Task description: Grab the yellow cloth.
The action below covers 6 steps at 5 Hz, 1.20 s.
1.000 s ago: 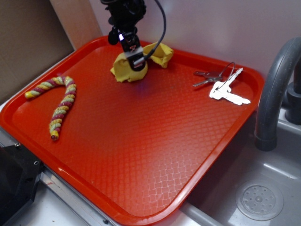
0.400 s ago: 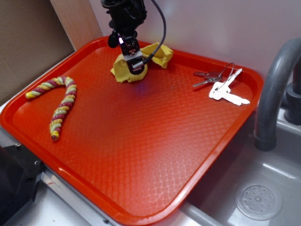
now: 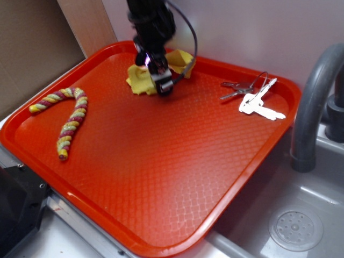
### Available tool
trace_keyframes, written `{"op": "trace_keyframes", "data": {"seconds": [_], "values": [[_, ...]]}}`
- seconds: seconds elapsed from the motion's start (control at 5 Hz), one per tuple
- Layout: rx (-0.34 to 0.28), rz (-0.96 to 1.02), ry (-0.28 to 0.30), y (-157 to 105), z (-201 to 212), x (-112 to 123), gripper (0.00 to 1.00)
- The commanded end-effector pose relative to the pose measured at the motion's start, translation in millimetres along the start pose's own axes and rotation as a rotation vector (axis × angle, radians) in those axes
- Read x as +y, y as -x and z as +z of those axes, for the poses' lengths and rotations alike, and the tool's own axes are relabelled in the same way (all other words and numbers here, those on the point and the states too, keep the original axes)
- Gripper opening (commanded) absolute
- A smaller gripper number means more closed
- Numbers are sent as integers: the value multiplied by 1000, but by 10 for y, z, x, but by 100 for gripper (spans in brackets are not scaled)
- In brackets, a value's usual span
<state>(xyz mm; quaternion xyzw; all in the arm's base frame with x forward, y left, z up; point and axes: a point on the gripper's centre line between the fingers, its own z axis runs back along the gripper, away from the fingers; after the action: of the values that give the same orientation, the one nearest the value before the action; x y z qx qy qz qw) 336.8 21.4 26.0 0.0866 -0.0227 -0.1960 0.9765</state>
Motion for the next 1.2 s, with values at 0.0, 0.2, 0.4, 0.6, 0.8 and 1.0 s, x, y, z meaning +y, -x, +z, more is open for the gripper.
{"op": "trace_keyframes", "data": {"seconds": [0.0,0.2,0.4,0.6,0.8,1.0], "values": [[-55,33,-37,-47,59,67,0],[-61,83,13,58,302,205,0],[-105,132,90,171,638,268,0],[-204,119,246,279,1147,158,0],[-299,41,241,330,1698,-121,0],[-330,-37,211,309,2206,-404,0]]}}
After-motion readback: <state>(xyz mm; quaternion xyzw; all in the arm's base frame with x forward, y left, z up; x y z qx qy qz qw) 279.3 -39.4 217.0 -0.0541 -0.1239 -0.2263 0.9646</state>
